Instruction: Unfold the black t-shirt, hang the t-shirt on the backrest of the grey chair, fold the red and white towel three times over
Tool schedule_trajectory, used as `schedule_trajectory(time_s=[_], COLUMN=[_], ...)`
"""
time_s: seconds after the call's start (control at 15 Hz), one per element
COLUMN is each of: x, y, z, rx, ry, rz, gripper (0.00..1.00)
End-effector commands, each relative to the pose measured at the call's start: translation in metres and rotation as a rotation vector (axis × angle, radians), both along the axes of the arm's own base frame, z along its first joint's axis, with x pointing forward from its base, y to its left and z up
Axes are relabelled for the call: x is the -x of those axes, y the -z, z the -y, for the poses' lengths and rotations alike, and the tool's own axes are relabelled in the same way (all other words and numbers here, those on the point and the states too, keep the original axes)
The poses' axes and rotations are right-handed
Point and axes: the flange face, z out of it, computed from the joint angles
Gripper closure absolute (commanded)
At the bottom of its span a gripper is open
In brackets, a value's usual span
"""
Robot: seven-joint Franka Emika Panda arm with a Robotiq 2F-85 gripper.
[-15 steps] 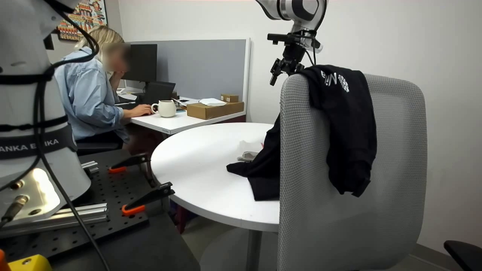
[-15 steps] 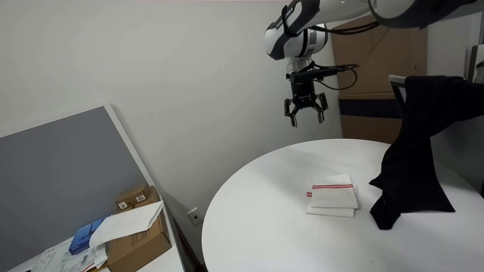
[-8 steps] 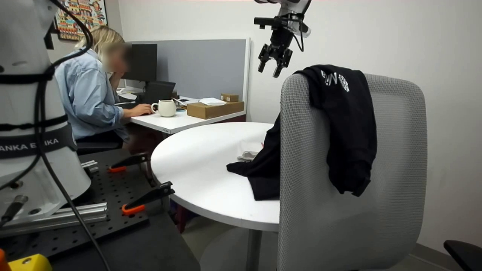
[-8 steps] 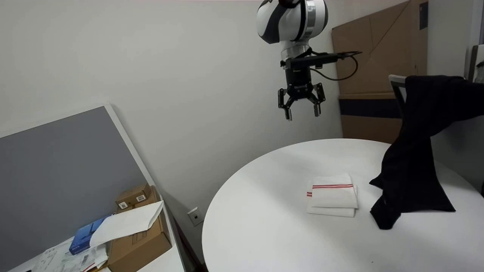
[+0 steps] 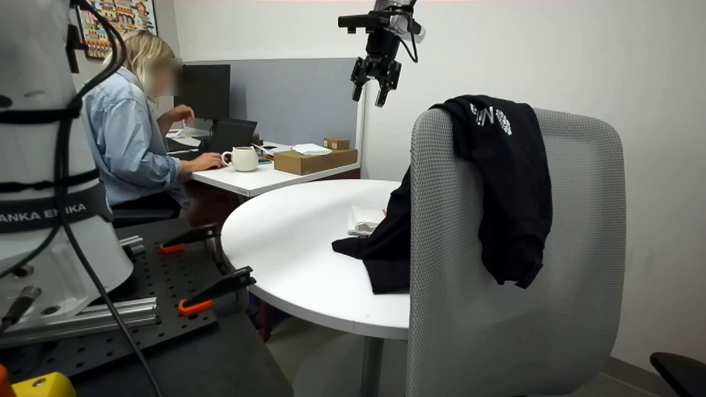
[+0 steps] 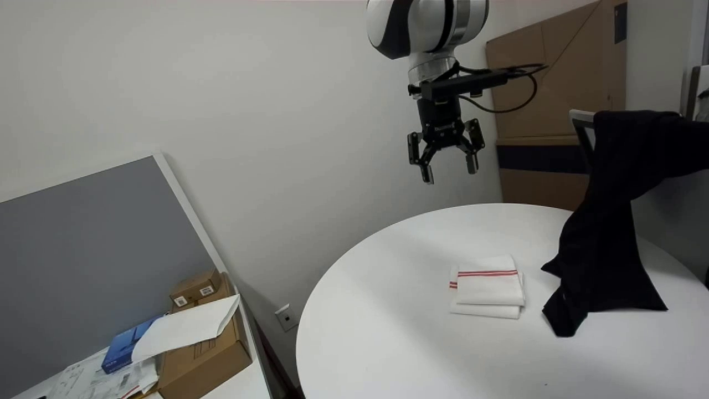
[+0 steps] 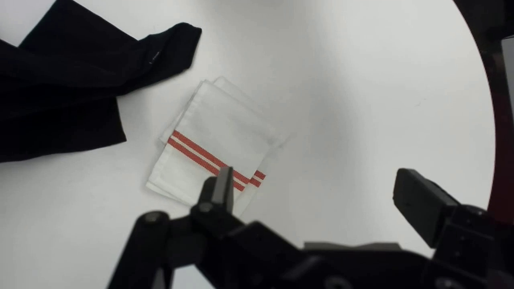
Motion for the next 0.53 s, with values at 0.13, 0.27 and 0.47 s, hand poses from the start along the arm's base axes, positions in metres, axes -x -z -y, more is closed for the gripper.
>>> schedule_trajectory(time_s=[0.13, 0.27, 0.47], x=[0.029, 0.049, 0.059], y=[-0.008, -0.012, -0.014], z=[0.000, 0.001, 0.002], rx=[0.030, 0.039, 0.042], ry=[-0.011, -0.013, -0.013], rz=[0.063, 0.079, 0.086], gripper=[0.00, 0.00, 0.00])
